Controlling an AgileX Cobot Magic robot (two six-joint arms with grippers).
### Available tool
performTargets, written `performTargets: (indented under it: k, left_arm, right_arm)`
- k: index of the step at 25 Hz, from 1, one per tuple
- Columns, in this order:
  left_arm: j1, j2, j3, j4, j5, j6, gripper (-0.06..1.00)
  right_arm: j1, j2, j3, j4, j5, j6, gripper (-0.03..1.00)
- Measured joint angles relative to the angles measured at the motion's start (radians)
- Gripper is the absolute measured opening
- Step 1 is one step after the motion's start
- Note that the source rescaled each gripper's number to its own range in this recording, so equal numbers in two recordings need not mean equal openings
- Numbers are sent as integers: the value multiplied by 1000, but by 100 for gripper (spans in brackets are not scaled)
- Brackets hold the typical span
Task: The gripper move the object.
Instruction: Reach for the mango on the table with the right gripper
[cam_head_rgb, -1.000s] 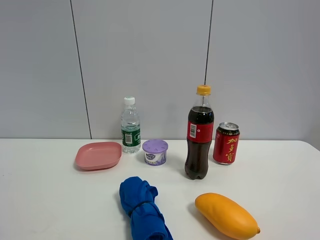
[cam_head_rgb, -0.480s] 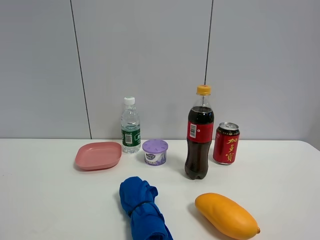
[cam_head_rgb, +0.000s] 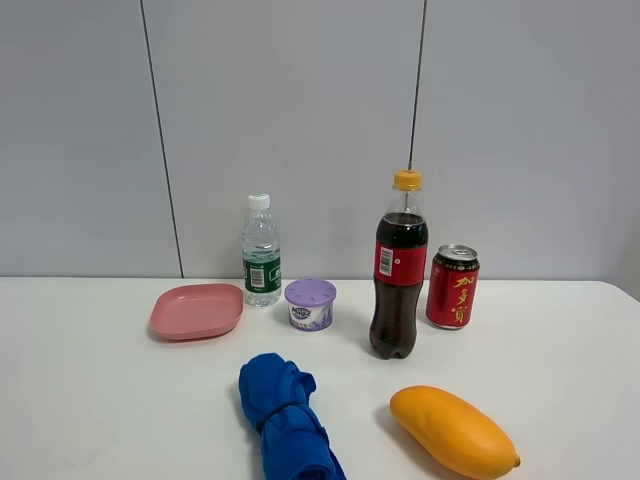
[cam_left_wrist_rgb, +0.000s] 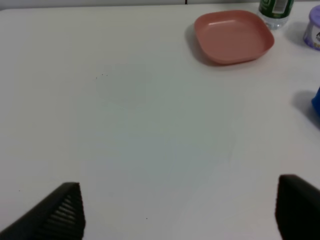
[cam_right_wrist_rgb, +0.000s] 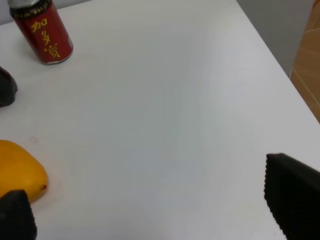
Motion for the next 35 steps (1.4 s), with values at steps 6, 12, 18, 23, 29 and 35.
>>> performTargets:
  k: [6, 12, 18, 23, 29, 35]
  left_arm:
    - [0, 0, 0, 0, 0, 0, 100]
    - [0, 0, 0, 0, 0, 0, 100]
    - [0, 0, 0, 0, 0, 0, 100]
    - [0, 0, 0, 0, 0, 0, 100]
    - [0, 0, 0, 0, 0, 0, 100]
    - [0, 0, 0, 0, 0, 0, 100]
  right_arm:
    - [0, 109, -99, -2, -20, -22, 85]
    - [0, 422, -258, 5, -69, -105, 85]
    - [0, 790, -368, 67, -89, -179, 87]
    - [132, 1068, -377, 75, -160, -208, 87]
    - [359, 1326, -433, 80, -255, -212, 94]
    - [467, 1532, -460, 25, -299, -214, 100]
